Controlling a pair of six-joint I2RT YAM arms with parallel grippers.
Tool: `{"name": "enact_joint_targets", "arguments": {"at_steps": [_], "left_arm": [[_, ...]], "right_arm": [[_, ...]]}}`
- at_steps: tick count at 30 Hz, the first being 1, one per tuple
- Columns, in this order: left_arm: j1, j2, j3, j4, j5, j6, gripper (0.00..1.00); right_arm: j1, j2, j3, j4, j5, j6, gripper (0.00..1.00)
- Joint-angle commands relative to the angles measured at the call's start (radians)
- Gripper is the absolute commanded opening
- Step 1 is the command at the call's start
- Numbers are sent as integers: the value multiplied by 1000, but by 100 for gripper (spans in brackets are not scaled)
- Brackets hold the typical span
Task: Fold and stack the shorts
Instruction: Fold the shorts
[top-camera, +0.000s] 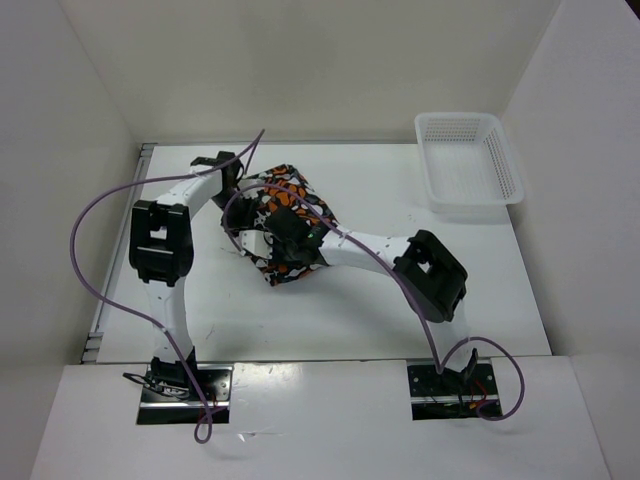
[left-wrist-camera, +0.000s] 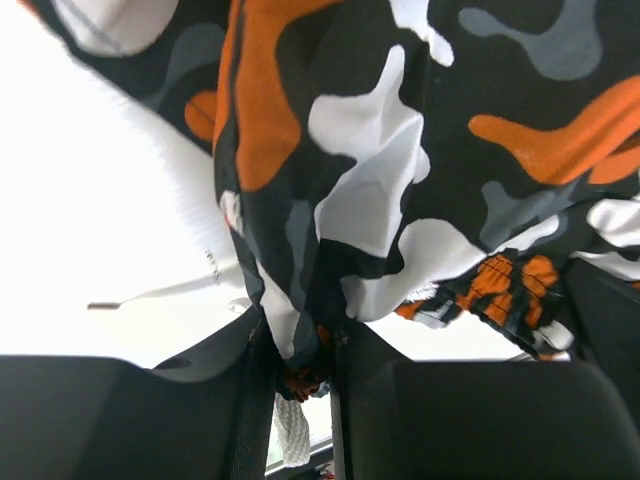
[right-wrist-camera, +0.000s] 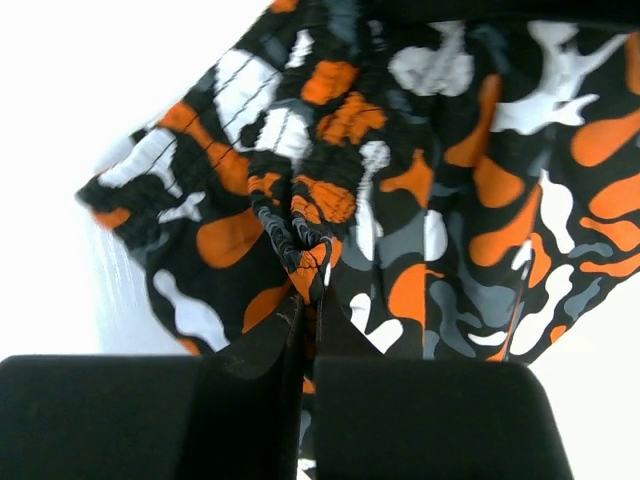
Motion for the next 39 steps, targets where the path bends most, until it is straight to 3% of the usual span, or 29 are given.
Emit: {"name": "enact_joint_targets", "arguments": {"at_steps": [1, 6, 13, 18, 25, 27, 33, 37, 39], "left_arm": [[-3, -65, 64, -59, -15, 4, 29], [-3, -51, 142, -91, -4, 4, 24], [-3, -1, 255, -134, 42, 4, 23], [-3, 21, 436, -203, 51, 4, 23], [-12, 125, 544, -203, 31, 4, 23], [-3, 160, 568, -203, -7, 4, 26], [17, 245, 588, -159, -102, 4, 36], [17, 276, 621, -99, -180, 4, 50], [17, 299, 633, -77, -221, 4, 65]], "right_arm": [[0, -90, 24, -9, 6, -8, 0], [0, -173, -8, -126, -147, -8, 3], [0, -127, 27, -230, -327, -56, 6], [-9, -83, 59, -256, -347, -114, 15], [-9, -15, 108, -180, -281, -79, 28], [-9, 3, 132, -158, -270, -68, 32], [-9, 18, 215, -135, -205, 14, 32], [-47, -27, 238, -117, -218, 154, 33], [-77, -60, 249, -103, -227, 225, 39]]}}
